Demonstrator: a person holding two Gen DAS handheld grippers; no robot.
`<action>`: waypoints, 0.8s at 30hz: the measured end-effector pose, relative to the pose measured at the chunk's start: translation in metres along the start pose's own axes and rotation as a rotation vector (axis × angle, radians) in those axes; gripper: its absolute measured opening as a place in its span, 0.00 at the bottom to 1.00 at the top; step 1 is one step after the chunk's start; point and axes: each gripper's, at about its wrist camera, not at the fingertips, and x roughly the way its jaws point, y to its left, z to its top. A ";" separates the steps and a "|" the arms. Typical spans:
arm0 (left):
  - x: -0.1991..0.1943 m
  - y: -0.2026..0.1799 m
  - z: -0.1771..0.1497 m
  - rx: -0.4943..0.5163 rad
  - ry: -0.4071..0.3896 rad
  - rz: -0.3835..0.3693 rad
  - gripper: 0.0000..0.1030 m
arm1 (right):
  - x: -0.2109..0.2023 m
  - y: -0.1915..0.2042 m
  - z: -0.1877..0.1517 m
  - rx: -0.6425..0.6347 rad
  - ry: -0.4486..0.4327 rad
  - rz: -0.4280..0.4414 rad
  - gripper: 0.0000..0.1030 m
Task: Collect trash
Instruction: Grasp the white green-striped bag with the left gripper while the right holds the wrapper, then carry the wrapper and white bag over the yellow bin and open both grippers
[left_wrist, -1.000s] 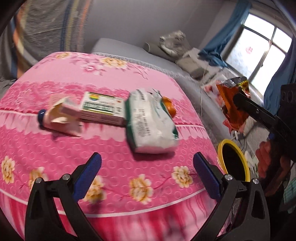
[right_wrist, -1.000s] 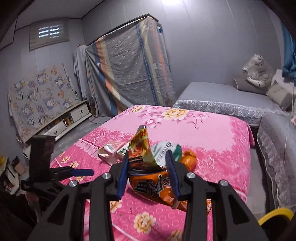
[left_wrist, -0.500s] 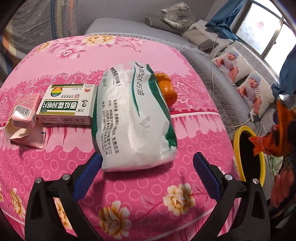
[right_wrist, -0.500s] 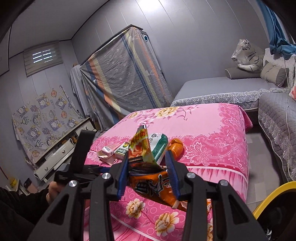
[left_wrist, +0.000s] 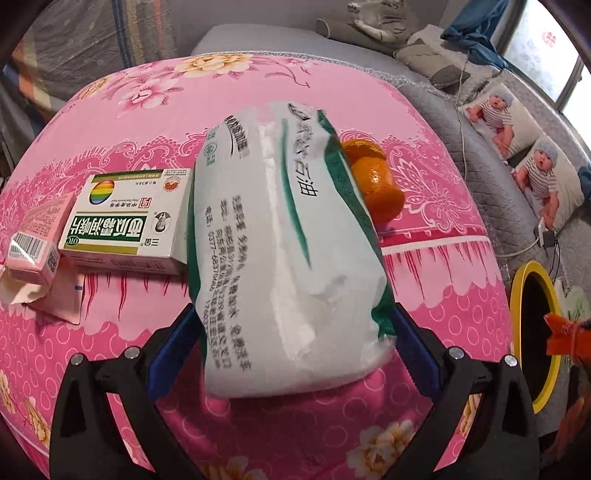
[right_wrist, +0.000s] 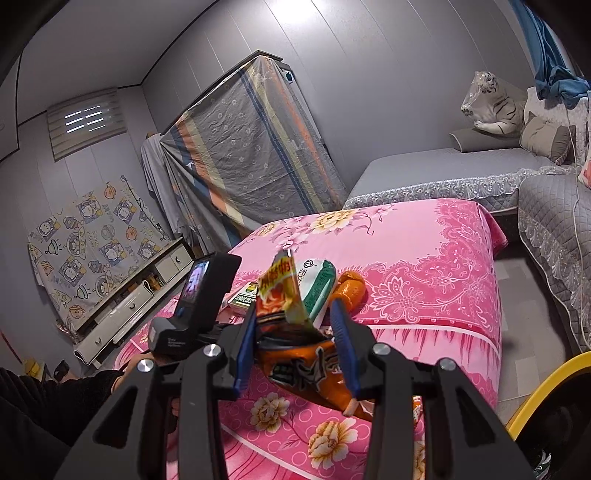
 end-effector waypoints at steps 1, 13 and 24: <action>0.001 0.002 -0.001 -0.007 0.003 -0.004 0.83 | -0.001 0.000 0.001 -0.002 -0.001 -0.003 0.35; -0.072 -0.004 -0.030 0.033 -0.174 -0.043 0.43 | -0.022 0.008 0.000 -0.001 -0.016 -0.037 0.35; -0.172 -0.071 -0.064 0.252 -0.437 -0.101 0.43 | -0.072 -0.021 -0.009 0.127 -0.092 -0.134 0.36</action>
